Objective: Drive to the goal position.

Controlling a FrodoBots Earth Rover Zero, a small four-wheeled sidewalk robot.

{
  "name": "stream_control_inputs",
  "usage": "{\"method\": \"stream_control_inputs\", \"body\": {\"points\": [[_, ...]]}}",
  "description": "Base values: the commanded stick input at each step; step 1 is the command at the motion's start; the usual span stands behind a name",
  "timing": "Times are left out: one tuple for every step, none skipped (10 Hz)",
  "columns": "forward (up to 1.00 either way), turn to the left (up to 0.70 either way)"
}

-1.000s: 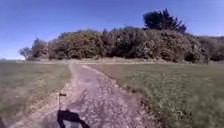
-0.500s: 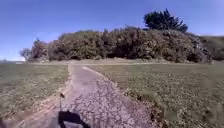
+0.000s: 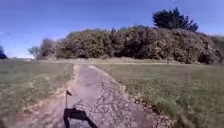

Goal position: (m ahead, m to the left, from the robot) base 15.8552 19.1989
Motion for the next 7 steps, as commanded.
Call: {"method": "stream_control_inputs", "body": {"points": [[0.85, 0.02], [0.85, 0.01], [0.85, 0.02], [0.85, 0.02], [0.85, 0.02], [0.85, 0.02], [0.85, 0.02]]}}
